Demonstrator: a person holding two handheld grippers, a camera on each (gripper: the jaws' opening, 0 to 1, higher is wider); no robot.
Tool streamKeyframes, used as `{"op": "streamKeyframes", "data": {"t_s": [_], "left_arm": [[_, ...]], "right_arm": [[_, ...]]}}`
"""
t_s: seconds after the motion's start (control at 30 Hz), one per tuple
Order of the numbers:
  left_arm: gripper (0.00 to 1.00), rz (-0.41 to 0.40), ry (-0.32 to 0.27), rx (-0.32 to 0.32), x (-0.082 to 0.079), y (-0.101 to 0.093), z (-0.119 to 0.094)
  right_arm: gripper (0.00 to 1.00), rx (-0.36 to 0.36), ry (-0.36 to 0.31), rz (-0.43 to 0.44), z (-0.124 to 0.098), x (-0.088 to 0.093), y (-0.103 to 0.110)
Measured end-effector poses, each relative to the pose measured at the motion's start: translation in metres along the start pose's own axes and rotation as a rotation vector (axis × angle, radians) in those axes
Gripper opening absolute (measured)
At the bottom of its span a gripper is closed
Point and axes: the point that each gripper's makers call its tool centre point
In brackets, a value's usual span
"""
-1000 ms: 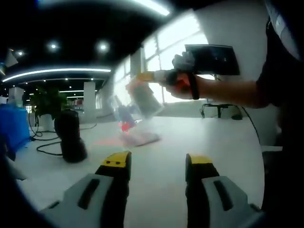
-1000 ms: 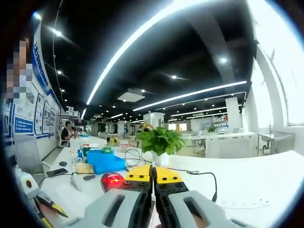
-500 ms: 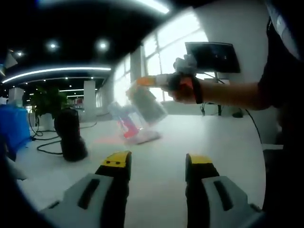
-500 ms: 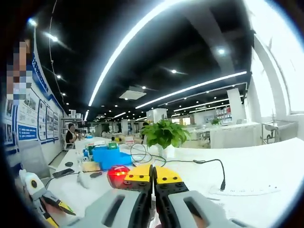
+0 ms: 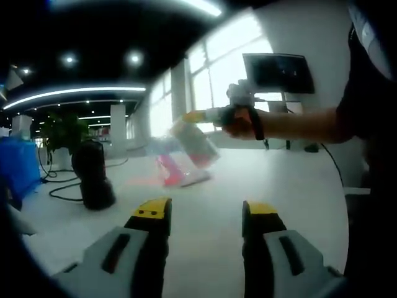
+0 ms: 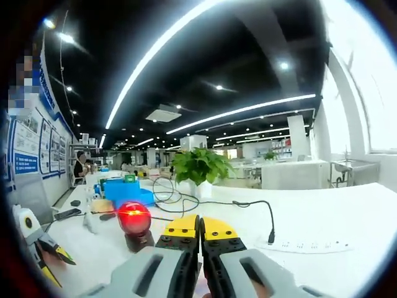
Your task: Clip sheet goods on table flip sheet goods clip sheet goods scan sheet goods put sheet goods back to table
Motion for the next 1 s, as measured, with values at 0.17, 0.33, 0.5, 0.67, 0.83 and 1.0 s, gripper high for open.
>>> {"op": "streamKeyframes", "data": {"t_s": [0.17, 0.33, 0.5, 0.67, 0.83, 1.0], "left_arm": [[0.38, -0.001, 0.001, -0.001, 0.0, 0.0, 0.0], [0.38, -0.004, 0.001, 0.0, 0.0, 0.0, 0.0], [0.38, -0.006, -0.001, 0.001, 0.0, 0.001, 0.0], [0.38, -0.01, -0.006, 0.003, -0.001, 0.0, 0.0], [0.38, -0.012, -0.006, 0.006, -0.001, 0.0, -0.001], [0.38, -0.014, -0.012, 0.007, -0.003, -0.001, -0.001]], "right_arm": [[0.0, 0.022, 0.012, -0.002, 0.002, 0.004, -0.016], [0.0, 0.047, 0.033, -0.003, 0.005, 0.011, -0.033], [0.0, 0.066, 0.057, -0.01, 0.004, 0.019, -0.041], [0.0, 0.089, 0.079, -0.023, 0.004, 0.026, -0.052], [0.0, 0.1, 0.1, -0.033, 0.004, 0.03, -0.06], [0.0, 0.114, 0.11, -0.031, 0.008, 0.035, -0.066]]}}
Point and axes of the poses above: the point that each gripper's makers call its tool centre point, and the gripper's own axes: z roughly forward along the fingers, y roughly to its left, x roughly out of its underside, and after that the axes turned 11 degrees about -x, right-handed
